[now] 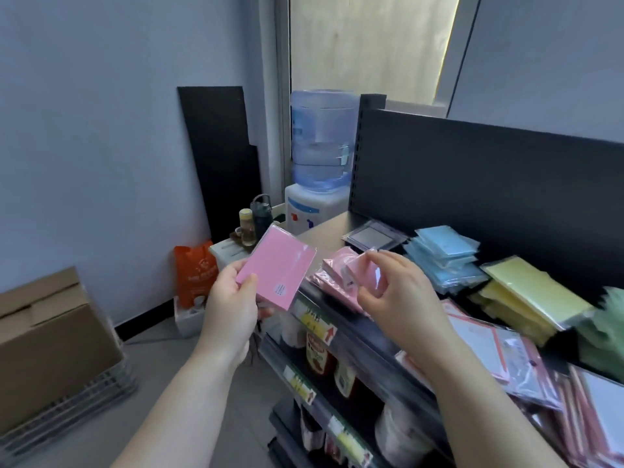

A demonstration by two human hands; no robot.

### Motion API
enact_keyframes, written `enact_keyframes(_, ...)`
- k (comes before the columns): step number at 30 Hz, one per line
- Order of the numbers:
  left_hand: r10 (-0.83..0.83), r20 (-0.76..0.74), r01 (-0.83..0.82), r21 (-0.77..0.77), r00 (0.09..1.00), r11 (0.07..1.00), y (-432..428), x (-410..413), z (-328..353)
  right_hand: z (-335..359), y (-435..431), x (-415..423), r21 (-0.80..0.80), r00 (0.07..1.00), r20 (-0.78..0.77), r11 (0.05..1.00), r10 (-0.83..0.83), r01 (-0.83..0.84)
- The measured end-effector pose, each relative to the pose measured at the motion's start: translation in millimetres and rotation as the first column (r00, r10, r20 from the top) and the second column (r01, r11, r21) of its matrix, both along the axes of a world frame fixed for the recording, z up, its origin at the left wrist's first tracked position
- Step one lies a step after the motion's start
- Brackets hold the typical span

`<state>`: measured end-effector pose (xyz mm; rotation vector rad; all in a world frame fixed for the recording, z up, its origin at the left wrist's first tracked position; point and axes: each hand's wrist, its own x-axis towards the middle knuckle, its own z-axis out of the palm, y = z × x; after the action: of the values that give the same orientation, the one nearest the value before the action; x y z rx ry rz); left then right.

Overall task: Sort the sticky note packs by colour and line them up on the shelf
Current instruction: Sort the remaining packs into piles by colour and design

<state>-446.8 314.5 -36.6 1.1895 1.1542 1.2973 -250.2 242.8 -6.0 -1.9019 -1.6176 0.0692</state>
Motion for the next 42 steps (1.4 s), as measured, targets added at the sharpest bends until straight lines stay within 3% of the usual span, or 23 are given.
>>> enact_keyframes(4, 0.03, 0.038, -0.031, 0.019, 0.999, 0.999, 25.1, 10.2, 2.9, -2.6, 41.1, 0.1, -0.014, 0.999, 0.037, 0.999, 0.031, -0.03)
enact_keyframes(8, -0.001, 0.046, 0.001, 0.003, 0.999, 1.0, 53.7, 18.6, -3.4, -10.7, 58.4, -4.5, -0.165, 0.986, 0.146, 0.985, 0.077, -0.052)
enact_keyframes(10, -0.04, 0.064, 0.04, -0.004, 0.997, 0.999, 71.2, 26.6, -5.3, -13.5, 59.4, -6.1, -0.256, 0.971, 0.22, 0.966, 0.093, -0.034)
enact_keyframes(14, -0.212, 0.071, 0.214, -0.018, 0.975, 0.977, 98.3, 49.1, -4.5, -11.4, 58.5, -1.3, -0.307, 0.979, 0.198, 0.951, 0.041, 0.022)
enact_keyframes(19, -0.415, 0.144, 0.425, -0.044, 0.898, 0.904, 118.2, 69.7, 3.8, -7.0, 65.9, -2.8, -0.297, 0.991, 0.021, 0.946, -0.133, 0.133)
enact_keyframes(27, -0.674, 0.114, 0.681, -0.033, 0.73, 0.732, 137.1, 83.6, -3.4, -11.0, 60.4, -17.5, -0.277, 0.903, 0.014, 0.866, -0.43, 0.417)
enact_keyframes(29, -0.744, 0.036, 0.745, -0.024, 0.667, 0.666, 139.6, 90.6, -3.9, -11.9, 54.6, -23.1, -0.256, 0.885, 0.005, 0.855, -0.466, 0.452)
enact_keyframes(31, -0.765, -0.18, 0.779, 0.007, 0.618, 0.627, 145.4, 97.7, -6.2, -12.2, 51.0, -28.6, -0.268, 0.877, 0.053, 0.839, -0.477, 0.473)
enact_keyframes(35, -0.619, -0.586, 0.805, 0.101, 0.523, 0.585, 153.5, 104.5, -5.1, -10.6, 45.6, -35.2, -0.295, 0.858, 0.129, 0.807, -0.496, 0.511)
enact_keyframes(39, -0.459, -0.697, 0.782, 0.24, 0.551, 0.575, 145.8, 104.8, 1.2, -6.2, 33.9, -37.4, -0.294, 0.825, 0.136, 0.773, -0.549, 0.562)
enact_keyframes(42, -0.355, -0.725, 0.775, 0.388, 0.591, 0.498, 131.0, 103.1, 9.6, -0.8, 23.6, -37.5, -0.258, 0.798, 0.134, 0.757, -0.587, 0.6)
